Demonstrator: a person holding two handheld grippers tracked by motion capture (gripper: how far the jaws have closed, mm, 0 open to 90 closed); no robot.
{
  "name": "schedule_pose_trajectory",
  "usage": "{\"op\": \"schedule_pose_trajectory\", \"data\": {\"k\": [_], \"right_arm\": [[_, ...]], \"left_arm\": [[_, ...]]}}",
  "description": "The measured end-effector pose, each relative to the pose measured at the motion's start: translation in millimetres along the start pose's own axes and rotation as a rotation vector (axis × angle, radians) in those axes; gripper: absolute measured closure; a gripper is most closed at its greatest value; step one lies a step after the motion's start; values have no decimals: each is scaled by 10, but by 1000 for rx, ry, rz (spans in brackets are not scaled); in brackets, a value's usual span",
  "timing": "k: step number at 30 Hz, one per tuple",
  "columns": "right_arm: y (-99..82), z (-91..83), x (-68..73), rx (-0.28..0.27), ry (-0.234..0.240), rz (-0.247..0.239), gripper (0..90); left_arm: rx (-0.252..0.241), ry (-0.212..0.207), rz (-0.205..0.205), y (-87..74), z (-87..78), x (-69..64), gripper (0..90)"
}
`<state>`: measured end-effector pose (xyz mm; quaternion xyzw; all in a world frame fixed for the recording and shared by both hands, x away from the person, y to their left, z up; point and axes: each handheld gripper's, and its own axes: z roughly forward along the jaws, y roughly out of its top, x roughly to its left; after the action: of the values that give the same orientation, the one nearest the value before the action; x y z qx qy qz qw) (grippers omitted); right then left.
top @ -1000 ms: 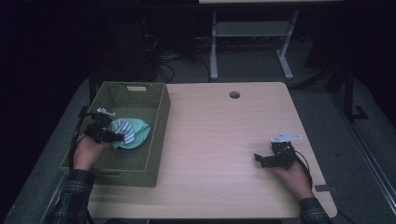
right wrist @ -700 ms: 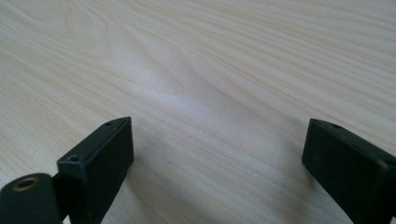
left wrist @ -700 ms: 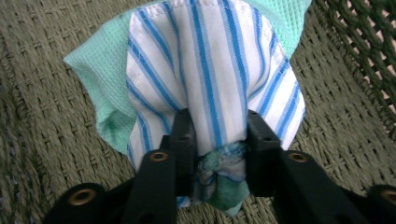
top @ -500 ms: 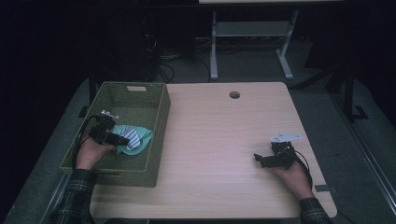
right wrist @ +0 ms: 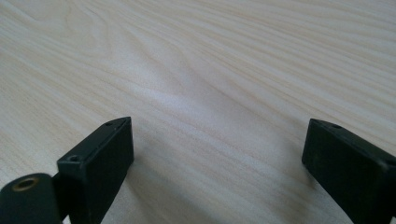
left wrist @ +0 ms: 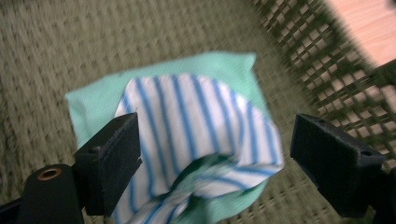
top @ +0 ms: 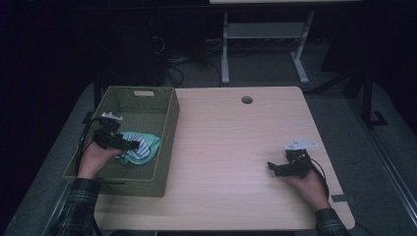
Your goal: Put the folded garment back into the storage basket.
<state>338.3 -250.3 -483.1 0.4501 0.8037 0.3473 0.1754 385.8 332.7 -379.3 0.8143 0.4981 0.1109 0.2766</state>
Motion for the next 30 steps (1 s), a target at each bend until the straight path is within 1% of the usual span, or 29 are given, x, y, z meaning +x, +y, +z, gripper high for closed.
{"op": "schedule_pose_trajectory", "data": {"k": [2,4,6,14,15,16,17,23,27,30], "right_arm": [[0,0,0,0,0,0,83],[0,0,0,0,0,0,83],[0,0,0,0,0,0,83],[0,0,-1,0,0,-1,83],[0,0,-1,0,0,-1,83],[0,0,0,0,0,-1,83],[0,0,0,0,0,-1,83],[0,0,0,0,0,0,83],[0,0,0,0,0,0,83],[0,0,0,0,0,0,83]], "left_arm": [[-26,-11,5,47,-47,-51,142],[-41,-21,8,75,-73,-87,141],[-59,-34,20,113,-106,-142,140],[-119,-83,69,257,-200,-407,141],[-134,-92,79,278,-211,-449,141],[-144,-104,76,293,-219,-488,141],[-150,-110,86,310,-226,-523,141],[-188,-153,114,413,-221,-779,141],[-201,-173,133,472,-192,-929,142],[-201,-190,155,517,-157,-1048,142]]}}
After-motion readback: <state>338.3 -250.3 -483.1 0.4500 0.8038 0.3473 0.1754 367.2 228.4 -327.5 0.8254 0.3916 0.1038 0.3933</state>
